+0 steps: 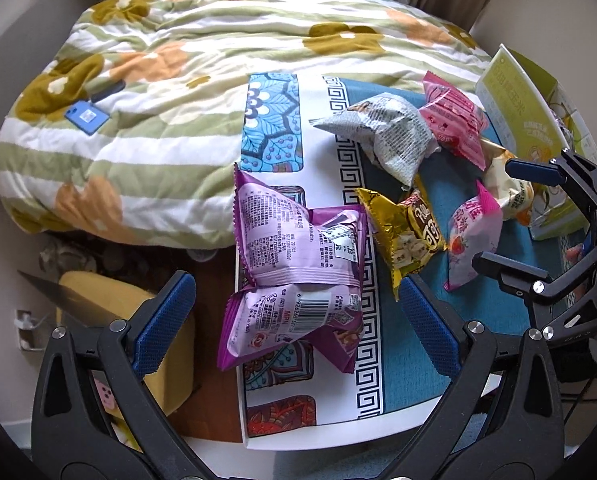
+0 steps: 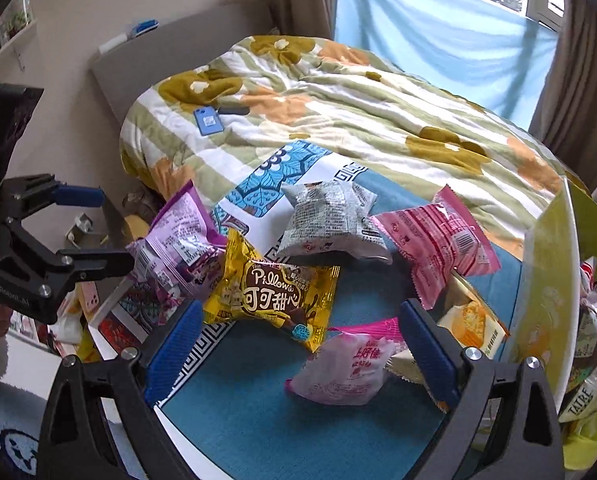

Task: Organize snacks
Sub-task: 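Withdraw both tools from the box back over the remaining snack bags, then grasp the purple bag with left tool while right grasps yellow Pillows bag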

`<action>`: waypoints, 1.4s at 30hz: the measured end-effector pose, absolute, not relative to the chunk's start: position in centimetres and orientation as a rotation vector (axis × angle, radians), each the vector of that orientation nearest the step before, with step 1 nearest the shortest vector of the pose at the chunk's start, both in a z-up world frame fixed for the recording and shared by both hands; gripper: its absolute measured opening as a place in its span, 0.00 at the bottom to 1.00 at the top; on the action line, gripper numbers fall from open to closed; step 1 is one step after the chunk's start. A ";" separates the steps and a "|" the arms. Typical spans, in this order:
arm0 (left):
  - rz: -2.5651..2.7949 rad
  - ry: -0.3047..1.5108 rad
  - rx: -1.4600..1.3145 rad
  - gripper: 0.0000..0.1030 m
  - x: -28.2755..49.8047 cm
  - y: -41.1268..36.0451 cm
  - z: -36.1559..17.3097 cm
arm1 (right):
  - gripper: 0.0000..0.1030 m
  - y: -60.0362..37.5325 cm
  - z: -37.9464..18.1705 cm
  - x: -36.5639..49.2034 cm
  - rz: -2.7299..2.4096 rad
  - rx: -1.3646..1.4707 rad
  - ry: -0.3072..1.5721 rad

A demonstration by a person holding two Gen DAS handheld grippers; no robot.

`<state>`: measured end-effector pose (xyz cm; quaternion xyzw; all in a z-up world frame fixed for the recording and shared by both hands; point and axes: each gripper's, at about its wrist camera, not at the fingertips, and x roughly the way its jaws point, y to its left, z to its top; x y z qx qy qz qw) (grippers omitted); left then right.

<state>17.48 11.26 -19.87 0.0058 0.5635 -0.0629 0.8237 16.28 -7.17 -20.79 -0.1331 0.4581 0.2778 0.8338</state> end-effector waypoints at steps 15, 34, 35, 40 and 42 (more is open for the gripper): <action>-0.009 1.277 0.013 0.98 20.0 10.8 -24.2 | 0.94 -2.0 -27.2 18.6 0.899 -0.810 0.987; -0.016 1.282 0.089 0.82 20.4 9.2 -25.3 | 0.60 -1.9 -29.4 19.6 0.984 -0.761 1.132; -0.016 1.281 0.094 0.81 20.3 9.2 -25.3 | 0.59 -2.0 -29.4 19.7 0.978 -0.748 1.135; -0.010 1.278 0.115 0.72 20.1 9.3 -25.1 | 0.54 -3.0 -29.2 20.1 0.952 -0.682 1.137; -0.015 1.275 0.113 0.69 20.0 9.4 -25.0 | 0.51 -3.3 -29.1 20.0 0.941 -0.665 1.130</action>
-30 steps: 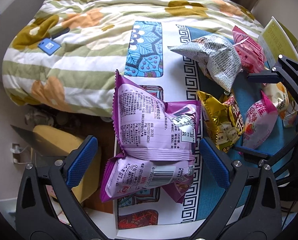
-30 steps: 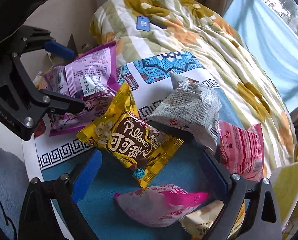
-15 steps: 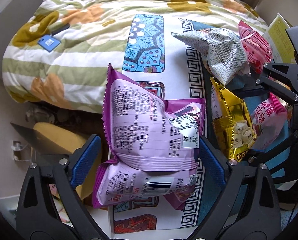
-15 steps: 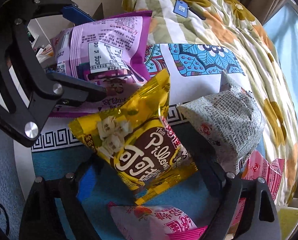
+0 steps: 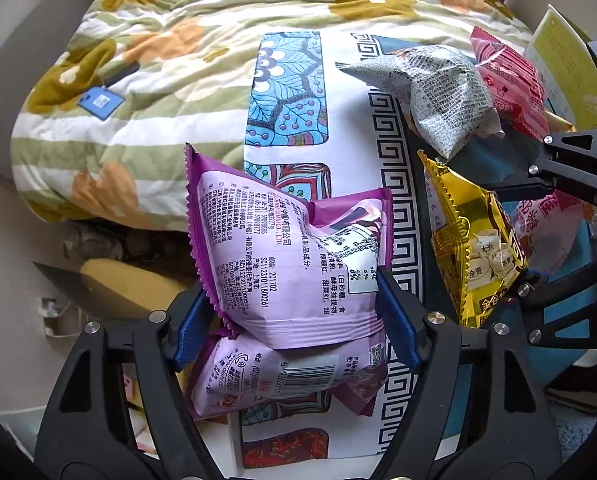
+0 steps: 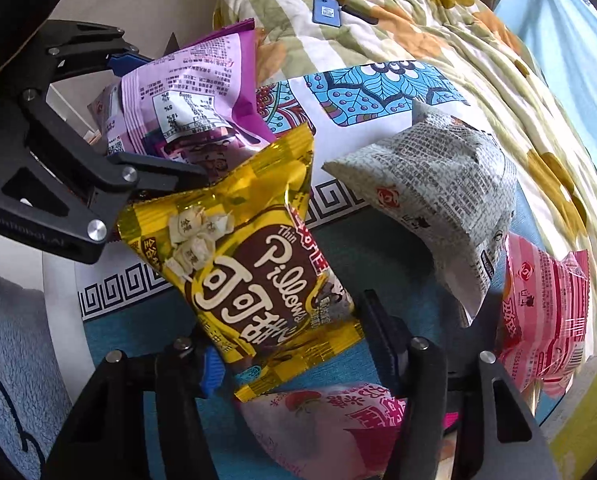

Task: Organize snacks
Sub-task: 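Grasp the purple bag with left tool while right grasps yellow Pillows bag, then drop the purple bag into the box while right drops the Pillows bag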

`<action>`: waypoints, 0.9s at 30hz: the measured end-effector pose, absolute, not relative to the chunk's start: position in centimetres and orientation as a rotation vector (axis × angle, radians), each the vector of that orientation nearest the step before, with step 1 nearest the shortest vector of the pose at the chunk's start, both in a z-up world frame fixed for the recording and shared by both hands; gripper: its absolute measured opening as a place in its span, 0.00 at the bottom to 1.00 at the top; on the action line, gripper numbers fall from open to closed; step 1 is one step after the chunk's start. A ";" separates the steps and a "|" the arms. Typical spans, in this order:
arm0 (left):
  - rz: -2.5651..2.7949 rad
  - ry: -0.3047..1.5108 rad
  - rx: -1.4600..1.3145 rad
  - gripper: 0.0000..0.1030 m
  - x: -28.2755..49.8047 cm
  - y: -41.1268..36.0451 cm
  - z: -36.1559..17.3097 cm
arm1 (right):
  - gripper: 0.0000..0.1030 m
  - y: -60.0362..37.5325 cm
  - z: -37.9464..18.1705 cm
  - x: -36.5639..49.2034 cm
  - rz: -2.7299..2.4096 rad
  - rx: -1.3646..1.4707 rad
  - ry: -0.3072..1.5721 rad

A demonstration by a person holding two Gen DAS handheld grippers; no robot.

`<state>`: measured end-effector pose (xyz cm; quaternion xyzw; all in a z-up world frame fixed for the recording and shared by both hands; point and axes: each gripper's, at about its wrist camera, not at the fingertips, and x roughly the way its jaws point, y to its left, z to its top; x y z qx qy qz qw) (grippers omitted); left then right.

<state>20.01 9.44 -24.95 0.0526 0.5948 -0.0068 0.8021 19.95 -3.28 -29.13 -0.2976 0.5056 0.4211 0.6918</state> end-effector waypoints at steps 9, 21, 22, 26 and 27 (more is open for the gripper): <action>-0.055 1.212 0.126 0.64 19.2 9.1 -22.5 | 0.46 -3.5 -27.8 19.4 0.899 -0.585 1.114; -0.078 1.095 0.156 0.64 17.8 9.4 -16.6 | 0.46 -4.9 -22.2 18.7 0.803 -0.416 1.053; -0.084 1.082 0.157 0.64 17.7 9.3 -16.0 | 0.46 -5.0 -21.6 18.7 0.790 -0.397 1.046; -0.114 1.023 0.170 0.64 17.5 9.2 -13.7 | 0.46 -5.7 -19.3 18.0 0.734 -0.325 1.016; -0.124 1.012 0.172 0.64 17.5 9.0 -13.1 | 0.46 -6.0 -18.7 17.9 0.721 -0.311 1.011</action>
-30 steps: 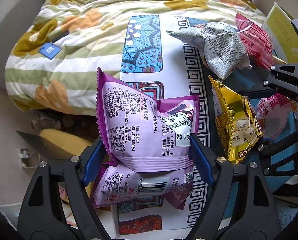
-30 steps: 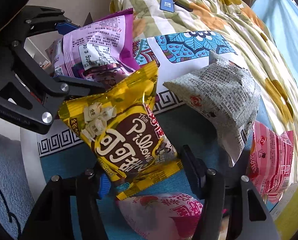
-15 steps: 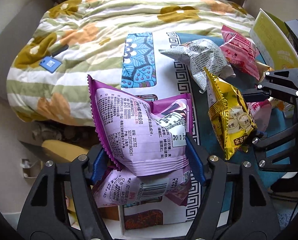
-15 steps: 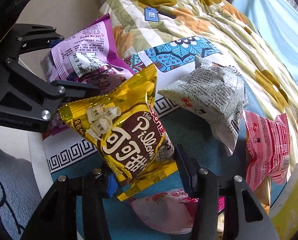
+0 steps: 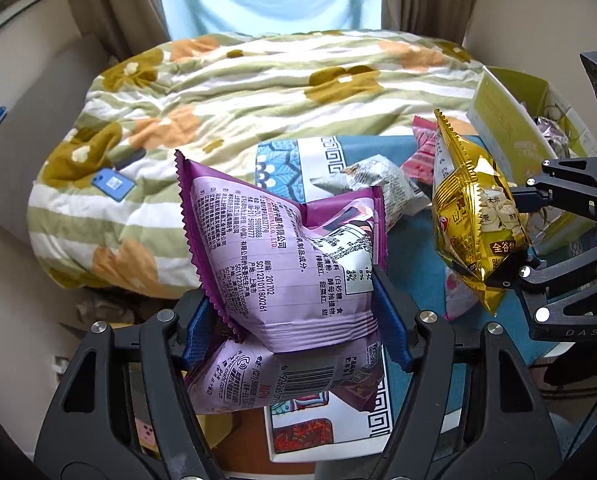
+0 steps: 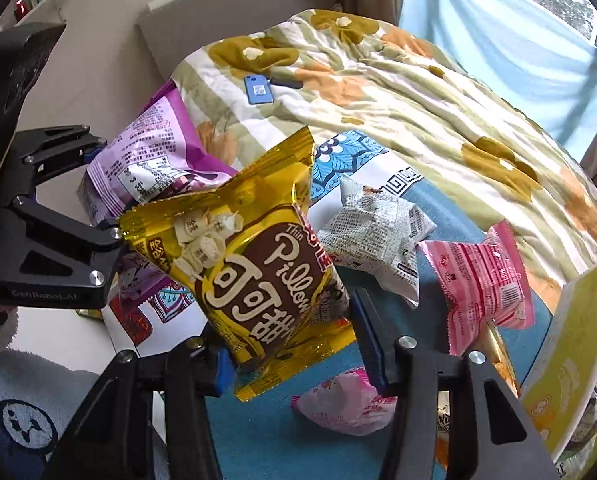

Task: Organize snacks
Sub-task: 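Drop the purple bag into the box while right drops the Pillows bag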

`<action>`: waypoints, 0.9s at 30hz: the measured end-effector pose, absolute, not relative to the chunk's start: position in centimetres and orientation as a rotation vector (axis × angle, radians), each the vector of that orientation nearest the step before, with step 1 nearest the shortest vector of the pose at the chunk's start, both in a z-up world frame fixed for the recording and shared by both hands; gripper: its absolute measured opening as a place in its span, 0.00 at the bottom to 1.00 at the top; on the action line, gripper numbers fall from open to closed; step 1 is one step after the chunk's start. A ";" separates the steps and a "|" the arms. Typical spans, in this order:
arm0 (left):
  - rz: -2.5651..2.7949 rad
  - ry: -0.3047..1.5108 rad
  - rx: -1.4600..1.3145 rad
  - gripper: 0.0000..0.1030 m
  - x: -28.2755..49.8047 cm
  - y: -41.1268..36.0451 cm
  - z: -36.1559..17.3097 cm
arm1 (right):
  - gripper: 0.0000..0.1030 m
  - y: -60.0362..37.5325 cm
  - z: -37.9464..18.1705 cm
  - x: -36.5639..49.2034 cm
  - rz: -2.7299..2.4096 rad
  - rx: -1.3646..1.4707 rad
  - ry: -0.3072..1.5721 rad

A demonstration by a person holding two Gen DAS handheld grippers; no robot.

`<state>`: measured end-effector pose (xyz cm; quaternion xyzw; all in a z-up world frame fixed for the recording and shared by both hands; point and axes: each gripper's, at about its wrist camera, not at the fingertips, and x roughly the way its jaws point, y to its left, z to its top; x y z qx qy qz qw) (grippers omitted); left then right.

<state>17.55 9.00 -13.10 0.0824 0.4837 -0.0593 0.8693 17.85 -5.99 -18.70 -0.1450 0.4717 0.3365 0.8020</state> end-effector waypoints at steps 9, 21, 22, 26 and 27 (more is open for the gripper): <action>-0.260 0.900 0.219 0.64 17.3 5.0 -8.9 | 0.46 -9.3 -13.3 15.2 0.532 -0.204 0.956; -0.443 0.814 0.218 0.64 19.6 -8.6 -5.3 | 0.46 -22.0 -8.0 13.7 0.261 -0.019 0.880; -0.455 0.813 0.211 0.64 20.1 -10.3 -5.1 | 0.46 -23.5 -7.8 13.8 0.242 -0.001 0.874; -0.479 0.820 0.188 0.65 22.3 -16.8 -5.0 | 0.46 -30.5 -7.1 14.9 0.170 0.056 0.868; -0.478 0.822 0.187 0.65 22.8 -18.4 -5.1 | 0.46 -32.3 -6.9 15.3 0.159 0.072 0.867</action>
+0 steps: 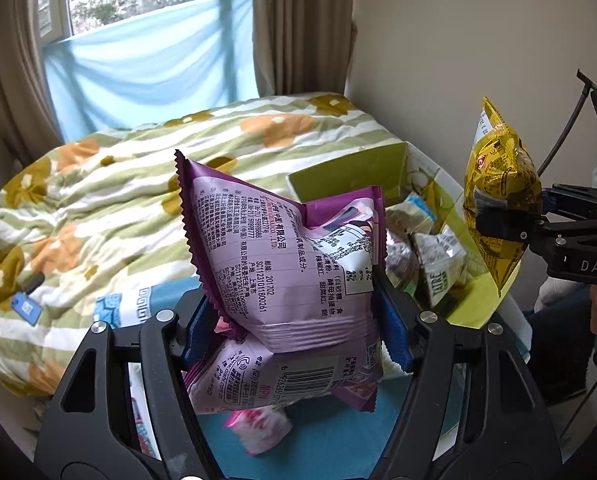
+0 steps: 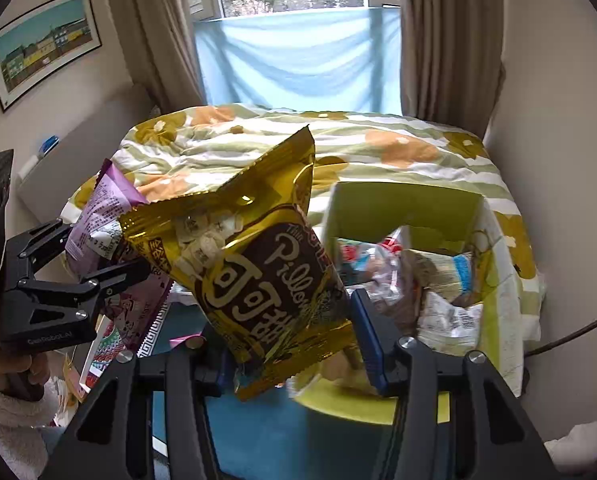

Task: Organize snacks
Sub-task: 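Drop the purple bag into the box while right drops the Pillows bag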

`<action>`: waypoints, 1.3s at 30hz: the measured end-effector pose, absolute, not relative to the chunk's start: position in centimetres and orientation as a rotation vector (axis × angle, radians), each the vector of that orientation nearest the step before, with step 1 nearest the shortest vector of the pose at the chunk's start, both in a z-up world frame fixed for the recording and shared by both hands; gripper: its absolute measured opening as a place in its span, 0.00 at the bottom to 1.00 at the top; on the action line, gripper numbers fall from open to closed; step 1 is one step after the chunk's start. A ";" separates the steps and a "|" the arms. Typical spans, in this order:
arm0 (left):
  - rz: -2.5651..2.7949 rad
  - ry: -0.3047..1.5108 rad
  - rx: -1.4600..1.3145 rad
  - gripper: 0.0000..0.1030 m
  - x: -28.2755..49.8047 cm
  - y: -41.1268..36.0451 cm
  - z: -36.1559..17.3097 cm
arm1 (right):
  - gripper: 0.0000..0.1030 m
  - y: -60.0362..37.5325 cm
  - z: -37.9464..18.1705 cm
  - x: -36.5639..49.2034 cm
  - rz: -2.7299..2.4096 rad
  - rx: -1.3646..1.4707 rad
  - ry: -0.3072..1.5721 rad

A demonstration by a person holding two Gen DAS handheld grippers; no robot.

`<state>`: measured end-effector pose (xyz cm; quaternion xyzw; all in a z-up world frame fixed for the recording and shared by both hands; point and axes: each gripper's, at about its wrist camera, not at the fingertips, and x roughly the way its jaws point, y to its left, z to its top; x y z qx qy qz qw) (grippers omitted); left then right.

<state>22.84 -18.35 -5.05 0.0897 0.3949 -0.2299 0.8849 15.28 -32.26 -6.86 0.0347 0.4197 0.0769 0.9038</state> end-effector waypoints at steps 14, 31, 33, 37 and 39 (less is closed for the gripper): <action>-0.382 0.955 0.173 0.97 29.3 -32.3 -9.6 | 0.46 -45.3 -8.9 21.4 0.179 0.138 0.928; -0.366 0.990 0.136 0.99 24.9 -27.9 -10.3 | 0.46 -46.6 -10.1 25.2 0.168 0.097 0.974; -0.355 0.998 0.150 0.99 25.0 -28.0 -10.4 | 0.46 -46.5 -10.4 26.5 0.153 0.092 0.988; -0.336 1.000 0.162 0.99 25.3 -27.4 -10.6 | 0.46 -46.0 -11.6 28.8 0.116 0.073 1.024; -0.334 1.003 0.146 0.99 25.4 -27.0 -10.7 | 0.48 -45.8 -12.2 29.4 0.106 0.075 1.035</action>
